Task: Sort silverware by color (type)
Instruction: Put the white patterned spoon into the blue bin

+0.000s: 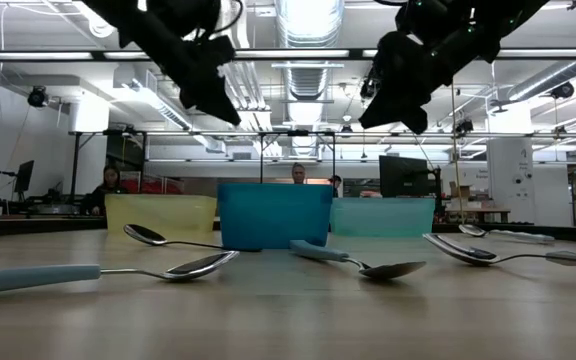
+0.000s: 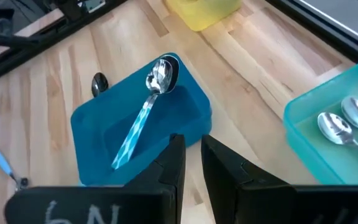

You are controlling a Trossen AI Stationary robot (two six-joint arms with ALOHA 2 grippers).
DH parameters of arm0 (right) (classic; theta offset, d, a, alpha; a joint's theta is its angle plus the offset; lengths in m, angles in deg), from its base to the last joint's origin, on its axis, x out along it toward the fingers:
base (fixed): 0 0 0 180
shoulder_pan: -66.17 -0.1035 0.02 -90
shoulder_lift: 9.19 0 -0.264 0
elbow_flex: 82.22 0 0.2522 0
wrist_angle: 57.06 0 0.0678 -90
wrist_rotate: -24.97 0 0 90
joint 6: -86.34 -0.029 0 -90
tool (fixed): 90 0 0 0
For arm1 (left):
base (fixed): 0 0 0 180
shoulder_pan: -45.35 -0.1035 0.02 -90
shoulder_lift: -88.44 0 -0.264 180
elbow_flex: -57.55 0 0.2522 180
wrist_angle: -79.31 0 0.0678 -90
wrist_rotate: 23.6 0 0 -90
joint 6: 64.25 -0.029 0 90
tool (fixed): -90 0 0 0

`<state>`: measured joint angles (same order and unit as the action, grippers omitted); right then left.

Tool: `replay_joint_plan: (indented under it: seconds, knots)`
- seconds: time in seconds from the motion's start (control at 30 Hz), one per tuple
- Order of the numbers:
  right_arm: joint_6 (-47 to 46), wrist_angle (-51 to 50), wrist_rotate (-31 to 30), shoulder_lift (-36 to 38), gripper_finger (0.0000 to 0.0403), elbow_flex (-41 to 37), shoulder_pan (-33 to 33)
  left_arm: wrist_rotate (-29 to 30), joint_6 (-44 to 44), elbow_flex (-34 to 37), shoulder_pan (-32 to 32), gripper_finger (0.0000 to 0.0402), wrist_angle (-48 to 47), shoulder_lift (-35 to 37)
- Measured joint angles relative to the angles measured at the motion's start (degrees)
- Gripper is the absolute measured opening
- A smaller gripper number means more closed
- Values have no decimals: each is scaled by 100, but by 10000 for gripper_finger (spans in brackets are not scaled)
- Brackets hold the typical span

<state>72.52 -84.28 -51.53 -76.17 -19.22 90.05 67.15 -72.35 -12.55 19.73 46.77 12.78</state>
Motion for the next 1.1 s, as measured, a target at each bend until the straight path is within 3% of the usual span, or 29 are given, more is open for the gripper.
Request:
replay_joint_plan:
  seconds: [0.37, 0.77, 1.1]
  knots:
    - [-734, -4, 68, 0, 43, 0, -211, 10, 138, 794, 112, 15, 1147, 488]
    - [-1527, -449, 55, 0, 43, 7, -900, 11, 136, 820, 119, 15, 1418, 358]
    - [-2514, -706, -157, 0, 43, 7, -1855, 10, 238, 820, 124, 15, 1408, 356]
